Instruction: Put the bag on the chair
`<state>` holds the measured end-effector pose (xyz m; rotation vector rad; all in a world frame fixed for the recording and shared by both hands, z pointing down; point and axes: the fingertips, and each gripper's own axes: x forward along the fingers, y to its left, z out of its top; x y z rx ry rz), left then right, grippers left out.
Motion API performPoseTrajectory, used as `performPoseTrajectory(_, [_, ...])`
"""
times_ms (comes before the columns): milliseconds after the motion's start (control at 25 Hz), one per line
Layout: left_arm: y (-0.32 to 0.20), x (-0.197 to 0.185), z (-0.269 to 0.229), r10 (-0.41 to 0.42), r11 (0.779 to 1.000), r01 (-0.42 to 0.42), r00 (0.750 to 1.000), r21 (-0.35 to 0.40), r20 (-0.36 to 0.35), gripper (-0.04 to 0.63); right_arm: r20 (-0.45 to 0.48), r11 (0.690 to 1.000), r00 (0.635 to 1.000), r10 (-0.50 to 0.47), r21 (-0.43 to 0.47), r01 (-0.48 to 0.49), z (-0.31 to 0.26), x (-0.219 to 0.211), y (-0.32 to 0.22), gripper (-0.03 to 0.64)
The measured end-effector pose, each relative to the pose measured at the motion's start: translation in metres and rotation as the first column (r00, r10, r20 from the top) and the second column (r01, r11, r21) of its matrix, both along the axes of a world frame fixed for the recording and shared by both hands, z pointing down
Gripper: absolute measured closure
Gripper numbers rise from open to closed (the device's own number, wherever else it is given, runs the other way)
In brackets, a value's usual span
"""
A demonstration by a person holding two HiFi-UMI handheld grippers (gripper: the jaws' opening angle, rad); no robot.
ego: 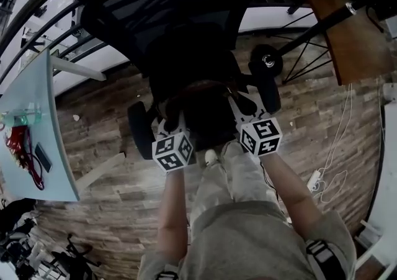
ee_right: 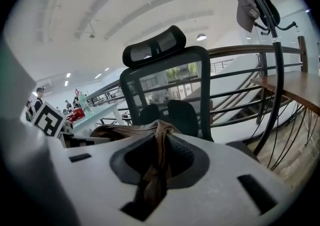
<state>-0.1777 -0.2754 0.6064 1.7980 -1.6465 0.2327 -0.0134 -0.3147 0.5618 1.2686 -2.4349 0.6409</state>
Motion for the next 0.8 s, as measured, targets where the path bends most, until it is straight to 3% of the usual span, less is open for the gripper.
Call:
performPoseTrajectory(360, [-0.02,-0.009,0.073,0.007,0.996,-0.005,1.0,-0.084,0.023,0.565,-0.043,0.998,0.999,-0.01,-0.061,0.008,0.073,-0.008,-0.025,0.568])
performPoseTrajectory(800, [-0.025,-0.005,0.128,0.015,0.982,-0.009,1.0,-0.188,0.028,0.565,-0.076,0.989,0.997,0.017,-0.145,-0.028,0.129,-0.003,-0.037,0.566])
